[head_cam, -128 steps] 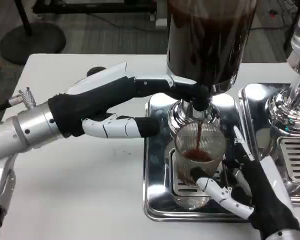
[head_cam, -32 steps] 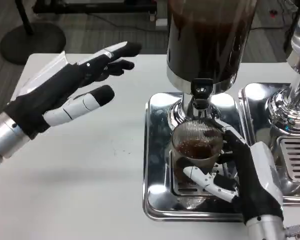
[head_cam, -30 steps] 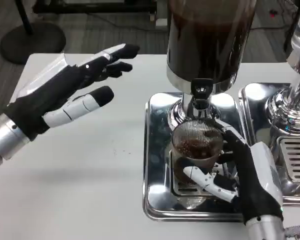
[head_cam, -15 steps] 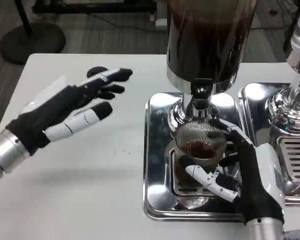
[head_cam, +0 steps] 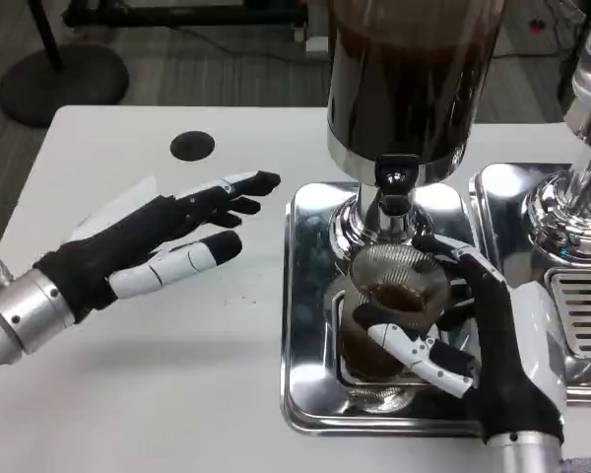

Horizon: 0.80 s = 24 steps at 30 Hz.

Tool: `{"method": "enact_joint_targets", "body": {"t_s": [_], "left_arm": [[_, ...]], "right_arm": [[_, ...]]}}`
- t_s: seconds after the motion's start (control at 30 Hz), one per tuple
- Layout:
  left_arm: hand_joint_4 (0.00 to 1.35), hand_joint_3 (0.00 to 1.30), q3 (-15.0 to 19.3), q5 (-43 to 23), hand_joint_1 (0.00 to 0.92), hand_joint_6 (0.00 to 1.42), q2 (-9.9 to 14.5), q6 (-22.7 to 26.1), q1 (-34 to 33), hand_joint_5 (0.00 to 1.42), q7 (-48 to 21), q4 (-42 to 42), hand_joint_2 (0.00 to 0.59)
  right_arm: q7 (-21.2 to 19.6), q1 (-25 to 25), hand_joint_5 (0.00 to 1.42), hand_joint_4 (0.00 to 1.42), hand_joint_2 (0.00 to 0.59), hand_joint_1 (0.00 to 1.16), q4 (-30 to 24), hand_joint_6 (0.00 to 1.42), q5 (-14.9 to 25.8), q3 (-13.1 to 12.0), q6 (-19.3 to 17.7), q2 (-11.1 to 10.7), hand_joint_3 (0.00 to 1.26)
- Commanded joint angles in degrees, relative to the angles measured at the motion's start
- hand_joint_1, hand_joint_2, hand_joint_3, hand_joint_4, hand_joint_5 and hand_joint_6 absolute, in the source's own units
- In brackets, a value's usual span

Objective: Grasp the cup under the faucet to collect the drink, then remove the cup.

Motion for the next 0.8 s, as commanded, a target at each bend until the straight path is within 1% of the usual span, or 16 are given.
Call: {"method": "enact_joint_targets", "body": {"t_s": [0.03, 0.17, 0.3, 0.43, 0.63, 0.8], "left_arm": [[0.09, 0.13, -0.6, 1.1, 0.000, 0.20, 0.4, -1.6, -1.0, 0.14, 0.0, 1.2, 0.107], [0.09, 0.13, -0.4, 1.1, 0.000, 0.19, 0.5, -2.1, -1.4, 0.14, 0.2, 1.9, 0.108], [0.10, 0.12, -0.5, 1.3, 0.000, 0.18, 0.5, -2.8, -1.7, 0.14, 0.2, 2.4, 0.109], [0.10, 0.12, -0.7, 1.5, 0.000, 0.18, 0.4, -3.3, -1.8, 0.14, 0.2, 2.7, 0.109], [0.10, 0.12, -0.8, 1.9, 0.000, 0.18, 0.3, -3.9, -2.1, 0.14, 0.1, 3.1, 0.109], [0.10, 0.12, -0.8, 2.1, 0.000, 0.18, 0.2, -4.2, -2.3, 0.14, 0.0, 3.5, 0.109]], "right_arm": [[-1.5, 0.4, 0.61, 0.47, 0.197, 0.64, -1.7, 0.77, -0.6, 0.2, -1.8, 0.3, 0.42], [-2.5, 0.7, 0.64, 0.49, 0.199, 0.65, -1.9, 0.81, -1.3, 0.3, -2.4, 0.3, 0.43], [-3.5, 0.8, 0.66, 0.50, 0.202, 0.65, -1.9, 0.82, -2.0, 0.3, -3.1, 0.3, 0.44], [-5.2, 1.1, 0.68, 0.52, 0.204, 0.65, -2.0, 0.86, -3.2, 0.3, -3.8, 0.2, 0.45], [-7.5, 1.5, 0.69, 0.52, 0.208, 0.66, -2.0, 0.88, -4.3, 0.2, -5.2, -0.1, 0.46], [-8.2, 1.5, 0.71, 0.54, 0.208, 0.67, -1.6, 0.89, -4.7, 0.2, -5.6, -0.2, 0.47]]}}
